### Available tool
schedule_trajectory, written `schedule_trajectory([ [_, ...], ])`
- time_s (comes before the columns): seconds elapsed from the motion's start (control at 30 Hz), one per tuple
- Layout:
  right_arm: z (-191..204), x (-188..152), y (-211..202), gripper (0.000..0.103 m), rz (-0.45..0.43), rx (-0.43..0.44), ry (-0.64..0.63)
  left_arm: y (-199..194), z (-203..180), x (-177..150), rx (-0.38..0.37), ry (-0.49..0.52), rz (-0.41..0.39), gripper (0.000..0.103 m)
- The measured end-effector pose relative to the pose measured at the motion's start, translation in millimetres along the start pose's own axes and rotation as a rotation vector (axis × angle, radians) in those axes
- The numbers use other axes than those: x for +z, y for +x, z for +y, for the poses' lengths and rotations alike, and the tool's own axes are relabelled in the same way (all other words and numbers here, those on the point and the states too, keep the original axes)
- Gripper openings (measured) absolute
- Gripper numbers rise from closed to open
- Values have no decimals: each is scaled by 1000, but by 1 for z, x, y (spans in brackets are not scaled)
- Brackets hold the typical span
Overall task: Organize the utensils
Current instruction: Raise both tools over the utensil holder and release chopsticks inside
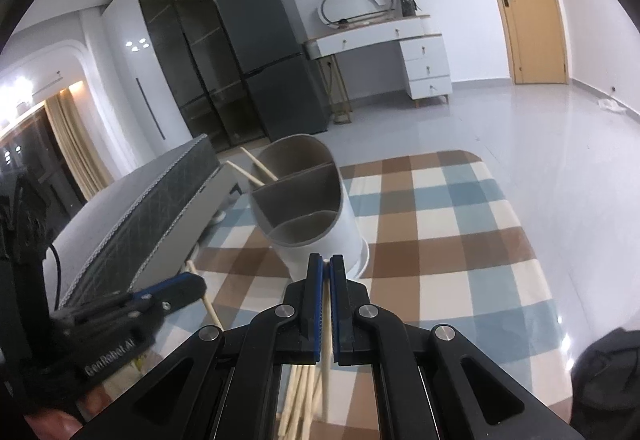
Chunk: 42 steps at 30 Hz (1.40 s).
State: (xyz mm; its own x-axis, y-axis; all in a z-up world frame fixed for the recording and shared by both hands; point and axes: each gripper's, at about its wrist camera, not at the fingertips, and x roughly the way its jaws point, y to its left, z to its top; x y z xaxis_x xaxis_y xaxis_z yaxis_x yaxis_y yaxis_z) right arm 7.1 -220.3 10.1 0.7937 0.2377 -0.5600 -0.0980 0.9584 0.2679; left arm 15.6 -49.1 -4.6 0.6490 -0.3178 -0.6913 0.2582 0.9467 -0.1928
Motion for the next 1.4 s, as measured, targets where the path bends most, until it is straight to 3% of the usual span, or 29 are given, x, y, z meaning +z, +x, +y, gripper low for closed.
schedule_trajectory([
  [0.43, -4, -1, -15, 3, -16, -39, 36, -12, 17, 3, 0, -23, 9, 1],
  [0.7, 1, 14, -19, 3, -16, -29, 45, -30, 26, 30, 2, -56, -18, 1],
  [0.97, 22, 61, -27, 3, -71, -11, -47, -57, 18, 83, -62, -51, -86, 0],
  [1.4, 63, 169, -15, 3, -191, 36, -257, -51, 20, 175, -110, -95, -185, 1],
])
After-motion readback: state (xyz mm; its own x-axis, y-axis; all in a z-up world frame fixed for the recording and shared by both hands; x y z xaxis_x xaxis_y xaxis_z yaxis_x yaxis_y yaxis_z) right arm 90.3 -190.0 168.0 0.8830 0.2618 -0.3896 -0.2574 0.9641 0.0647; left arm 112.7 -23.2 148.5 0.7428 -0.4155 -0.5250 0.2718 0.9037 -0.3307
